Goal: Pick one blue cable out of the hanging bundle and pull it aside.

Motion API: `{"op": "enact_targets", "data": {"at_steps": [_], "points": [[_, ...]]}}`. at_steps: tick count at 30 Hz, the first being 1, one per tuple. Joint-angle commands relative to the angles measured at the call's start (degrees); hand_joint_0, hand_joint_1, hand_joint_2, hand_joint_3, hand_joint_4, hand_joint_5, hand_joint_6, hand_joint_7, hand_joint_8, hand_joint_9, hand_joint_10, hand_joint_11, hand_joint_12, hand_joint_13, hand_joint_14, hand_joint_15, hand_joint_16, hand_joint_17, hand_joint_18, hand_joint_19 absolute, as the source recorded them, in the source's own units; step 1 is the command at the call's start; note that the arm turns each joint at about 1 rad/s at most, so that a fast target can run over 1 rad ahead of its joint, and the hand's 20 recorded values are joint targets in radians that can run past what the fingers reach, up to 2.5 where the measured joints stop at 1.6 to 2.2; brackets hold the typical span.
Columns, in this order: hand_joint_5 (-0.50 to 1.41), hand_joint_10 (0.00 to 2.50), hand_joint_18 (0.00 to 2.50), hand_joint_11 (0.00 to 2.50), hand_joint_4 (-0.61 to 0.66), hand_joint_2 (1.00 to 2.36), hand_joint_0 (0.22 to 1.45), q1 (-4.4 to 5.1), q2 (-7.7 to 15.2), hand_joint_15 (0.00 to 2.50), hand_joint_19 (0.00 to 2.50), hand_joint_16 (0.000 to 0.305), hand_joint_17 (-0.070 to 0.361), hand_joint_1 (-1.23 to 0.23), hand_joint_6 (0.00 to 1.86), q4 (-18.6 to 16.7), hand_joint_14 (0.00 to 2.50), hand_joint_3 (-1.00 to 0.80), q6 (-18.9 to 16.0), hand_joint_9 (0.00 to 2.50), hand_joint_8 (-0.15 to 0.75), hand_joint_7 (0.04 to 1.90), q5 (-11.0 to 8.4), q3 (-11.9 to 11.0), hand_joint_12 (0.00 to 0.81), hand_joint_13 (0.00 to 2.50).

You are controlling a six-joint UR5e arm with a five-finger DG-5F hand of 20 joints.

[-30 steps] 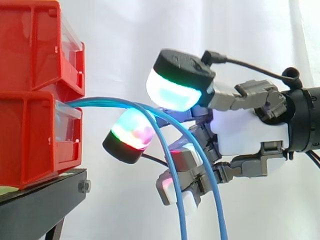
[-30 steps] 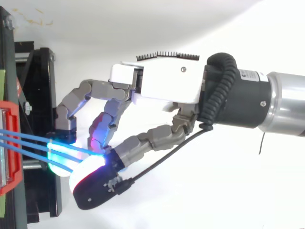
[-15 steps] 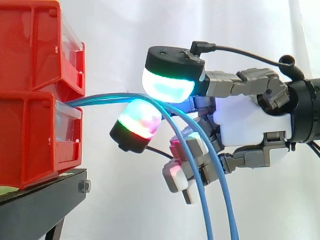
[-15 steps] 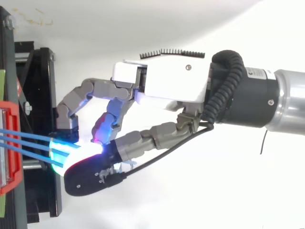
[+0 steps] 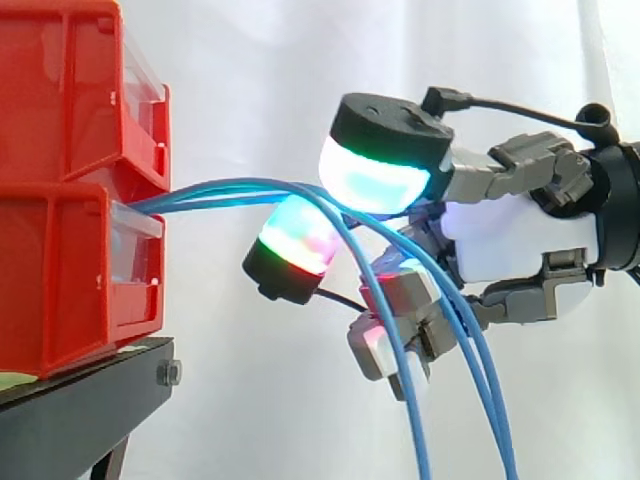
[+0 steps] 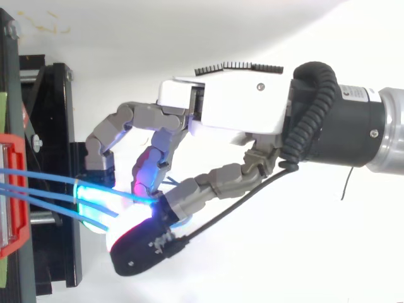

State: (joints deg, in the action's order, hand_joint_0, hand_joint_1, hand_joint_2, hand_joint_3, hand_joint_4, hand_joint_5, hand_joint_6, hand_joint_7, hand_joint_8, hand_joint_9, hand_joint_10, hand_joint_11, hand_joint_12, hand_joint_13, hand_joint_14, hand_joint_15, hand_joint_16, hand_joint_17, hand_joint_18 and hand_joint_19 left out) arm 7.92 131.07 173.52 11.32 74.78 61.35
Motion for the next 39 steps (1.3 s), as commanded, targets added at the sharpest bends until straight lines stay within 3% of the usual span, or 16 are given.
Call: {"op": "enact_targets", "data": {"at_steps": [1, 3, 5, 10, 13, 17, 21, 24, 27, 30, 34, 39], "points": [[-0.13, 0.02, 0.88, 1.02, -0.04, 1.00, 0.53, -0.10, -0.02, 0.78, 0.69, 0.041, 0.091, -0.91, 0.97, 0.06, 0.02, -0.50, 0.01, 1.29, 0.282, 0.74, 0.02, 0.00, 0.339, 1.02], [-0.12, 0.02, 0.90, 1.00, -0.02, 1.00, 0.48, -0.10, -0.02, 0.78, 0.69, 0.044, 0.098, -0.84, 0.96, 0.06, 0.02, -0.50, 0.01, 1.31, 0.301, 0.75, 0.02, 0.00, 0.354, 1.04], [-0.12, 0.02, 0.93, 0.99, 0.00, 1.00, 0.43, -0.10, -0.02, 0.79, 0.68, 0.049, 0.110, -0.66, 0.95, 0.06, 0.02, -0.50, 0.01, 1.33, 0.327, 0.74, 0.02, 0.00, 0.388, 1.06], [-0.13, 0.01, 0.90, 0.99, -0.01, 1.00, 0.46, -0.18, -0.11, 0.80, 0.73, 0.049, 0.111, -0.51, 0.95, 0.06, 0.02, -0.50, 0.01, 1.34, 0.330, 0.75, 0.46, 0.00, 0.390, 1.06], [-0.14, 0.02, 0.86, 1.03, -0.02, 1.01, 0.56, -0.18, -0.20, 0.83, 0.79, 0.044, 0.098, -0.56, 0.94, 0.06, 0.03, -0.42, 0.01, 1.34, 0.299, 0.82, 0.46, 0.00, 0.358, 1.05], [-0.13, 0.02, 0.93, 1.03, -0.01, 1.02, 0.57, -0.18, -0.11, 0.83, 0.78, 0.048, 0.109, -0.66, 0.94, 0.06, 0.02, -0.22, 0.01, 1.35, 0.315, 0.83, 0.46, 0.00, 0.378, 1.08], [-0.15, 0.02, 0.90, 1.08, -0.02, 1.02, 0.59, -0.18, -0.20, 0.85, 0.79, 0.044, 0.098, -0.73, 0.96, 0.06, 0.03, -0.15, 0.01, 1.31, 0.293, 0.81, 0.46, 0.00, 0.351, 1.06], [-0.16, 0.02, 0.90, 1.12, -0.07, 1.02, 0.64, -0.27, -0.20, 0.84, 0.77, 0.042, 0.095, -0.79, 0.97, 0.24, 0.03, -0.21, 0.01, 1.26, 0.281, 0.79, 0.54, 0.00, 0.342, 1.05], [-0.17, 0.02, 0.90, 1.10, -0.13, 1.00, 0.72, -0.36, -0.29, 0.84, 0.75, 0.040, 0.091, -0.82, 0.97, 0.50, 0.03, -0.49, 0.01, 1.24, 0.269, 0.74, 0.63, 0.00, 0.331, 1.04], [-0.17, 0.01, 0.92, 1.09, -0.16, 1.00, 0.73, -0.27, -0.46, 0.83, 0.74, 0.039, 0.088, -0.84, 0.96, 0.94, 0.03, -0.50, 0.36, 1.24, 0.263, 0.69, 0.63, 0.00, 0.325, 1.04], [-0.16, 0.01, 0.92, 1.10, -0.07, 1.00, 0.64, -0.62, -0.64, 0.85, 0.75, 0.039, 0.087, -0.86, 0.95, 1.91, 0.03, -0.50, 1.86, 1.27, 0.259, 0.69, 1.07, 0.00, 0.323, 1.05], [-0.13, 0.02, 0.92, 1.09, -0.02, 1.00, 0.52, -1.06, -0.64, 0.87, 0.76, 0.042, 0.095, -0.70, 0.95, 2.87, 0.02, -0.50, 3.09, 1.33, 0.285, 0.72, 2.56, 0.00, 0.345, 1.07]]}}
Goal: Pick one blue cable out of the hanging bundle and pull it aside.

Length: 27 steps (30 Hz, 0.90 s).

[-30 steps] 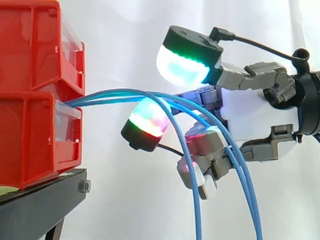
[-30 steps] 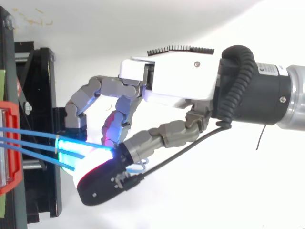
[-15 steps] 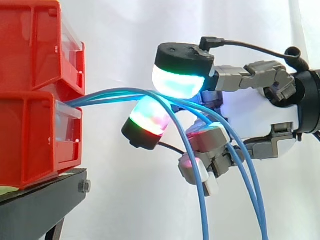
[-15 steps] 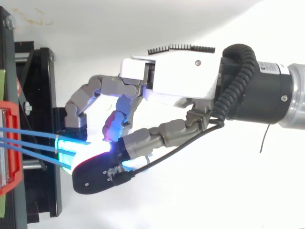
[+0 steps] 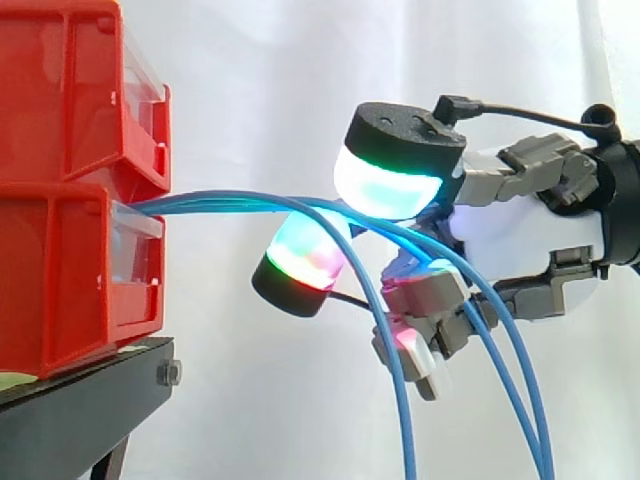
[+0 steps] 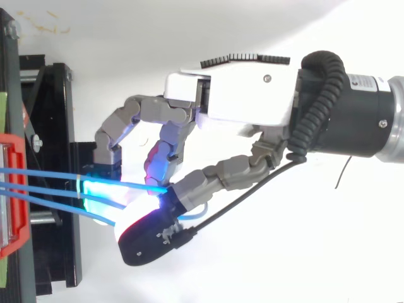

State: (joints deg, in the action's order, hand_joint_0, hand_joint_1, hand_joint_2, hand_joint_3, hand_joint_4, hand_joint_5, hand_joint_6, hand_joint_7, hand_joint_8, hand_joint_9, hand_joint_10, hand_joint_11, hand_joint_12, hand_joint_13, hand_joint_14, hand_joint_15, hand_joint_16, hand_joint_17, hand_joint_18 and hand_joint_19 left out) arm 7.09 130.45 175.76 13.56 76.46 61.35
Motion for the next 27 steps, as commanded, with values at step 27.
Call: {"op": "enact_targets", "data": {"at_steps": [27], "points": [[-0.18, 0.01, 0.94, 1.17, -0.09, 1.00, 0.70, -1.56, -2.13, 0.87, 0.78, 0.040, 0.090, -0.87, 0.95, 3.18, 0.03, -0.50, 7.27, 1.22, 0.255, 0.65, 3.43, 0.00, 0.329, 1.07]]}}
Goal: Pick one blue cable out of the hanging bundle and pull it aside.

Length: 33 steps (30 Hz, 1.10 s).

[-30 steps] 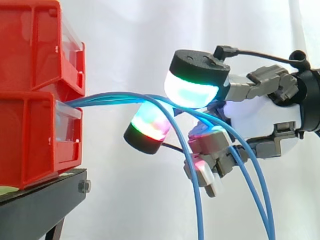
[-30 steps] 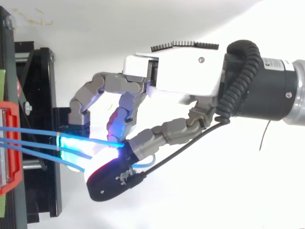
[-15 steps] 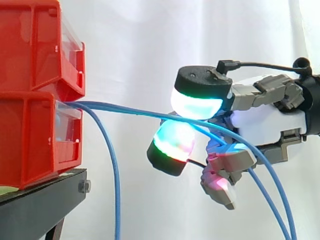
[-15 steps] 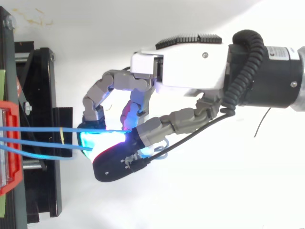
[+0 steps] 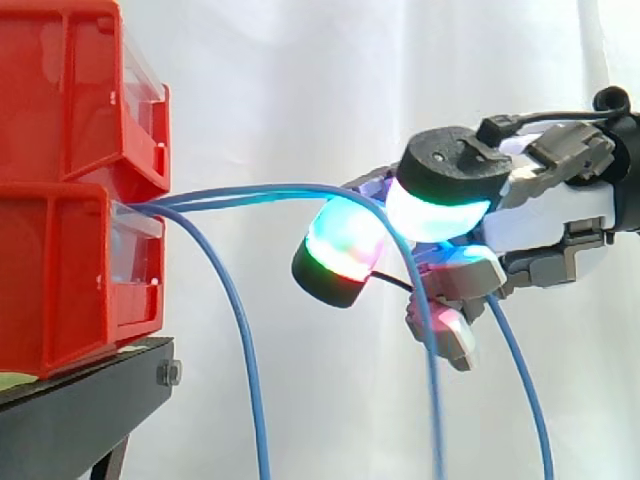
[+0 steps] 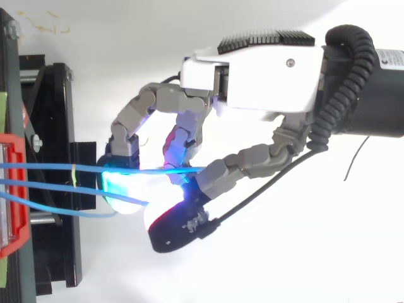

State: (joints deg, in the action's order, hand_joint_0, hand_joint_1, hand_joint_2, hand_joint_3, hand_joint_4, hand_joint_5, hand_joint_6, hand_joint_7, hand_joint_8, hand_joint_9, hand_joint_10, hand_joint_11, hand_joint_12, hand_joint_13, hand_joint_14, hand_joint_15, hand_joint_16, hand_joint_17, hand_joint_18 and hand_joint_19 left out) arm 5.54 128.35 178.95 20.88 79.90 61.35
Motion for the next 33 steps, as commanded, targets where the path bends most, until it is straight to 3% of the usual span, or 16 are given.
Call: {"op": "enact_targets", "data": {"at_steps": [1, 4, 6, 7, 10, 12, 22, 27, 33], "points": [[-0.18, 0.01, 0.95, 1.16, -0.06, 1.00, 0.68, 0.00, -0.03, 0.87, 0.77, 0.040, 0.090, -0.89, 0.95, 0.00, 0.03, -0.50, 0.03, 1.22, 0.252, 0.65, 0.17, 0.00, 0.332, 1.07], [-0.17, 0.01, 0.94, 1.16, -0.02, 1.00, 0.57, -0.09, -0.03, 0.88, 0.79, 0.041, 0.093, -0.88, 0.95, 0.00, 0.02, -0.50, 0.03, 1.23, 0.260, 0.67, 0.17, 0.00, 0.340, 1.07], [-0.17, 0.01, 0.95, 1.15, 0.01, 1.00, 0.48, -0.09, -0.03, 0.88, 0.80, 0.047, 0.106, -0.73, 0.95, 0.00, 0.02, -0.50, 0.03, 1.26, 0.299, 0.65, 0.17, 0.00, 0.377, 1.09], [-0.16, 0.01, 0.95, 1.13, 0.01, 1.00, 0.46, -0.09, -0.03, 0.90, 0.80, 0.051, 0.116, -0.57, 0.94, 0.00, 0.02, -0.50, -0.05, 1.27, 0.310, 0.66, 0.17, 0.00, 0.388, 1.09], [-0.15, 0.02, 0.91, 1.11, 0.01, 1.00, 0.50, -0.17, -0.03, 0.91, 0.84, 0.049, 0.110, -0.45, 0.90, 0.00, 0.02, -0.50, -0.05, 1.30, 0.308, 0.66, 0.08, 0.00, 0.374, 1.09], [-0.15, 0.02, 0.89, 1.12, 0.00, 1.00, 0.53, -0.35, -0.03, 0.91, 0.86, 0.047, 0.105, -0.44, 0.88, 0.00, 0.02, -0.50, 0.03, 1.30, 0.291, 0.71, 0.00, 0.00, 0.362, 1.08], [-0.17, 0.02, 0.89, 1.17, -0.02, 1.02, 0.58, -1.05, -0.03, 0.91, 0.86, 0.044, 0.099, -0.70, 0.91, -0.09, 0.02, -0.23, 0.56, 1.25, 0.278, 0.78, -0.53, 0.00, 0.347, 1.07], [-0.18, 0.01, 0.92, 1.19, -0.08, 1.02, 0.64, -1.23, -0.03, 0.90, 0.84, 0.043, 0.097, -0.79, 0.95, 0.00, 0.02, -0.21, 4.96, 1.26, 0.269, 0.81, -2.64, 0.00, 0.341, 1.08], [-0.18, 0.02, 0.94, 1.18, -0.14, 1.02, 0.68, -0.97, -0.03, 0.90, 0.83, 0.043, 0.096, -0.80, 0.97, 0.00, 0.03, -0.23, 9.09, 1.26, 0.271, 0.83, -3.26, 0.00, 0.338, 1.08]]}}
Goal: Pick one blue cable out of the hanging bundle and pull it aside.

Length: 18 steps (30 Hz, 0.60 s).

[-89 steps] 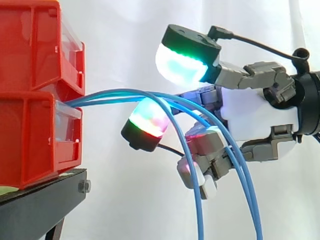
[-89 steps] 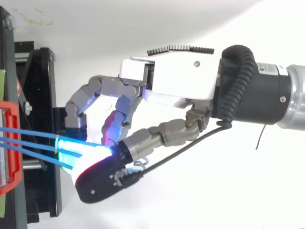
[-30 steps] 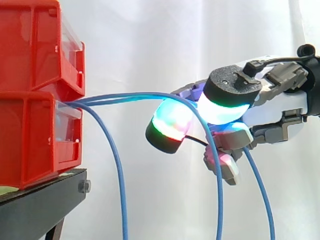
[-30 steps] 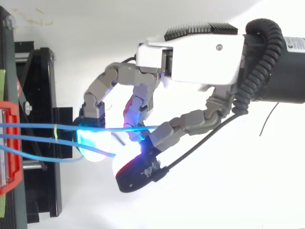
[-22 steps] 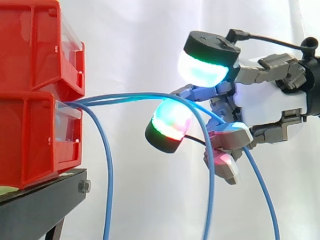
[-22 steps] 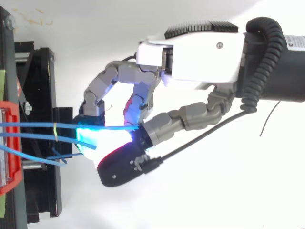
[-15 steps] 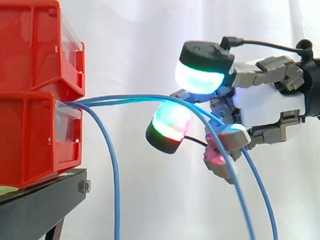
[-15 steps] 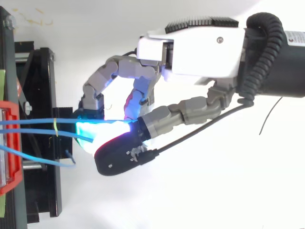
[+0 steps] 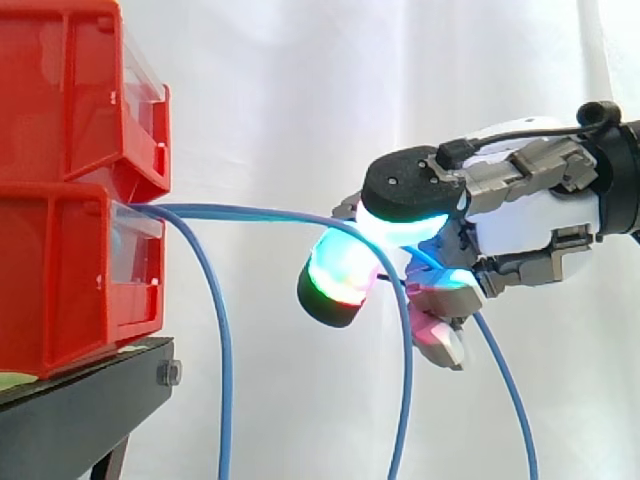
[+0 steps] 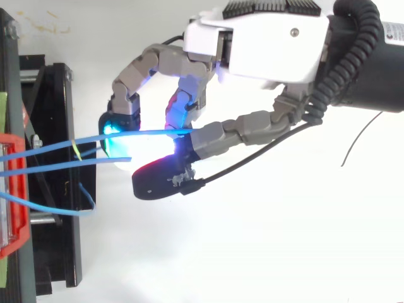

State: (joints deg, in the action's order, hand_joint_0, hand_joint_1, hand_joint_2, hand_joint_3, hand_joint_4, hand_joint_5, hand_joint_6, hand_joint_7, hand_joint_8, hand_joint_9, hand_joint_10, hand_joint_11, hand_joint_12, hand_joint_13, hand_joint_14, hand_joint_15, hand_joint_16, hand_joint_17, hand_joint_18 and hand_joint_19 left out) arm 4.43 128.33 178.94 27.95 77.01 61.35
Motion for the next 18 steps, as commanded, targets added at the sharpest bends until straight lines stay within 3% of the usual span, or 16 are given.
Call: {"op": "enact_targets", "data": {"at_steps": [1, 7, 15, 18], "points": [[-0.18, 0.01, 0.95, 1.18, -0.15, 1.02, 0.69, 0.14, -0.01, 0.90, 0.83, 0.042, 0.096, -0.80, 0.98, -0.09, 0.03, -0.25, 3.25, 1.26, 0.271, 0.83, -0.72, -0.09, 0.338, 1.08], [-0.18, 0.01, 0.92, 1.18, -0.12, 1.02, 0.66, 0.32, -0.10, 0.92, 0.84, 0.042, 0.095, -0.74, 0.98, 0.62, 0.03, -0.29, 7.91, 1.26, 0.266, 0.80, -3.18, -0.97, 0.335, 1.07], [-0.17, 0.02, 0.88, 1.18, -0.11, 1.02, 0.63, 0.67, -0.10, 0.92, 0.87, 0.042, 0.095, -0.71, 0.97, 4.13, 0.03, -0.28, 12.92, 1.26, 0.268, 0.81, -4.06, -3.52, 0.339, 1.06], [-0.17, 0.02, 0.88, 1.16, -0.10, 1.02, 0.63, 0.84, -0.10, 0.91, 0.87, 0.042, 0.095, -0.71, 0.97, 4.57, 0.03, -0.28, 14.94, 1.26, 0.270, 0.82, -6.17, -3.69, 0.341, 1.05]]}}
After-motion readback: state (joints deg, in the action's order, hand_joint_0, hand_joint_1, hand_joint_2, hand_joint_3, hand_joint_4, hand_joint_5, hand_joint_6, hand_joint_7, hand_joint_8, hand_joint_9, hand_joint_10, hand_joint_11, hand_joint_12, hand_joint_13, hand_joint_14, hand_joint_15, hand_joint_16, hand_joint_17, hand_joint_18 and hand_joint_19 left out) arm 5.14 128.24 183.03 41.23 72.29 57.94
